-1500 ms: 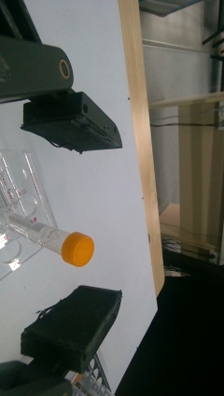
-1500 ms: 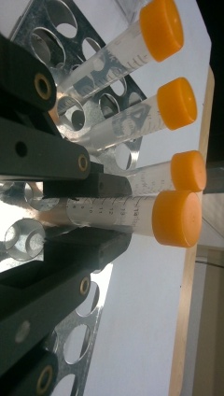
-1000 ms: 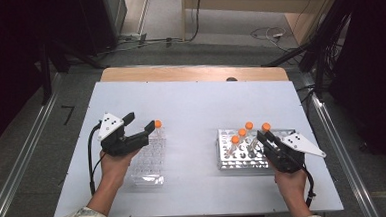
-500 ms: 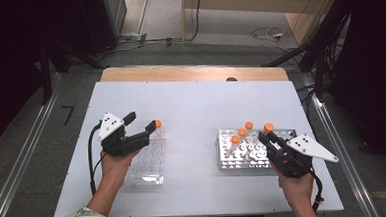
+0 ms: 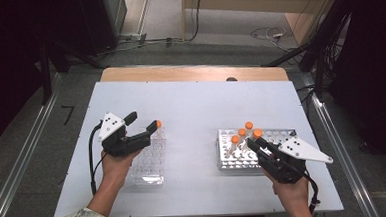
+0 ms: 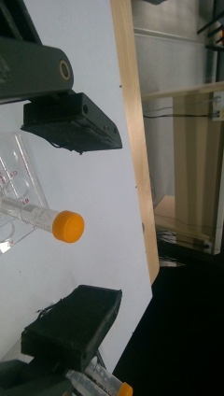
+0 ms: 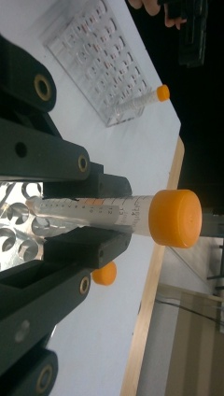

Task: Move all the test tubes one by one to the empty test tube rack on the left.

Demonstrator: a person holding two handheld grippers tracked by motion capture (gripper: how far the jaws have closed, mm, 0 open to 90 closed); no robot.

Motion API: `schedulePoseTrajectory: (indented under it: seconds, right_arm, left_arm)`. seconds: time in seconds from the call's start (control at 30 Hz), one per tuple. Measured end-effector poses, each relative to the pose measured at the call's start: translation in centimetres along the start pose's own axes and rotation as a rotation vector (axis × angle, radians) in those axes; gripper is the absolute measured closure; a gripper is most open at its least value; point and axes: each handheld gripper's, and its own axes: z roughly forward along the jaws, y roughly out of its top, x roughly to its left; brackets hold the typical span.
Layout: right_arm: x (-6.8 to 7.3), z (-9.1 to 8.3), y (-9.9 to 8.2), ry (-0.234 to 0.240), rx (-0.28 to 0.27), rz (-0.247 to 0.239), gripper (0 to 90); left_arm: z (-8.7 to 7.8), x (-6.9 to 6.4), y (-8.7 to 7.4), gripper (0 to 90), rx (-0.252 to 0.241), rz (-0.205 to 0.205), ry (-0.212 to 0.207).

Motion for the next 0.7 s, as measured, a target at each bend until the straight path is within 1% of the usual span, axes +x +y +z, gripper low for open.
schedulePoseTrajectory:
  seconds: [0.27, 0.43, 0.7]
  right_arm:
    - [0.9, 0.6, -0.1, 0.048, 0.008, -0.002, 72.3]
    - [1.9, 1.4, -0.1, 0.079, 0.016, -0.023, 72.3]
    - [3.7, 3.2, 0.1, 0.128, 0.027, -0.058, 72.3]
  left_arm:
    - [0.1, -0.3, 0.0, 23.4, 0.0, 0.004, -0.009]
    - [0.2, -0.4, 0.0, 23.3, 0.003, 0.006, -0.012]
    - [0.3, -0.6, 0.0, 22.9, 0.005, 0.013, -0.019]
